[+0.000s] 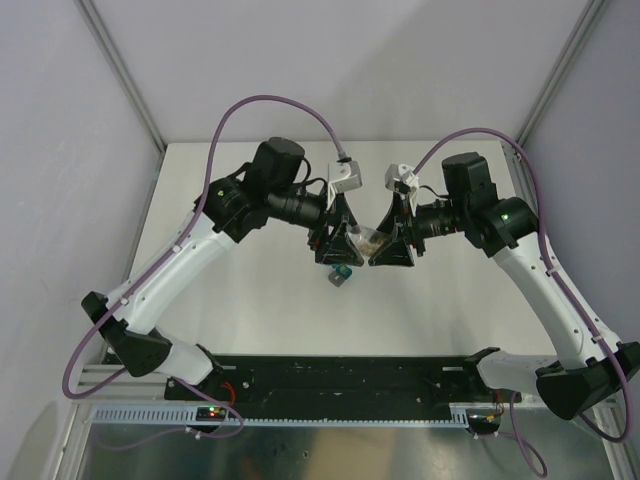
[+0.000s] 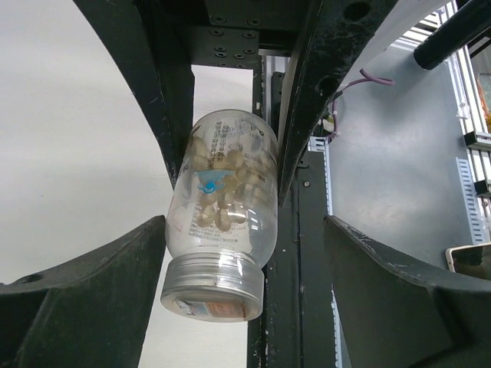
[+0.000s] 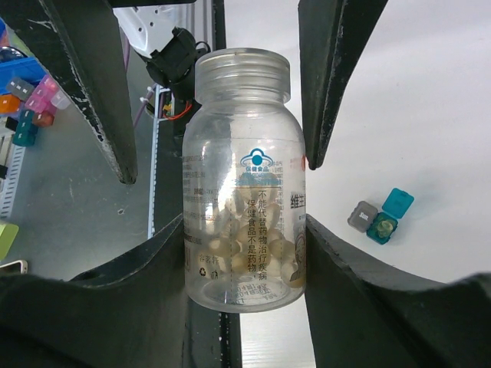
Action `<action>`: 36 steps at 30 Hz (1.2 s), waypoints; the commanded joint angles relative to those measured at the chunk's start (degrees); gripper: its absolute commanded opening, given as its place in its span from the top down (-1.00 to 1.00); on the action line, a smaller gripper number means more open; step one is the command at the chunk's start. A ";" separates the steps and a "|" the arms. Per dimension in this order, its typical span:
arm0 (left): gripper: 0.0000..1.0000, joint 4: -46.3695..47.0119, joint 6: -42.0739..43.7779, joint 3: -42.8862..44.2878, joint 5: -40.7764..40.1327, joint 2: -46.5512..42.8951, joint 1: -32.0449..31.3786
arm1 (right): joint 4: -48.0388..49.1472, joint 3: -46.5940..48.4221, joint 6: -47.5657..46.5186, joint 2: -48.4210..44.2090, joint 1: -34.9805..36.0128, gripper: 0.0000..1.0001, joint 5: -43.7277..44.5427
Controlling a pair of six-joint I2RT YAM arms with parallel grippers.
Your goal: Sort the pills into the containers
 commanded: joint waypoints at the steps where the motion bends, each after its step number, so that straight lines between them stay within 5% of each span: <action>1: -0.72 1.33 0.05 1.97 0.45 -1.80 0.94 | 1.41 0.20 -0.73 -1.37 -0.08 1.00 -1.18; 6: -0.71 1.30 -0.28 0.91 1.46 -3.10 3.45 | 1.67 0.20 -0.55 -2.06 -0.13 1.00 -1.04; 12: -0.42 1.33 -0.76 -0.14 3.10 -4.26 4.82 | 1.71 0.20 -0.37 -2.14 -0.14 1.00 -1.09; 29: 0.94 1.37 7.37 -4.71 4.23 -7.49 3.32 | 2.92 0.26 2.43 -0.55 -2.22 1.00 -5.95; 36: 1.00 1.39 10.41 -6.39 1.84 -8.95 1.09 | 3.30 -0.16 3.34 0.97 -2.95 1.00 -8.02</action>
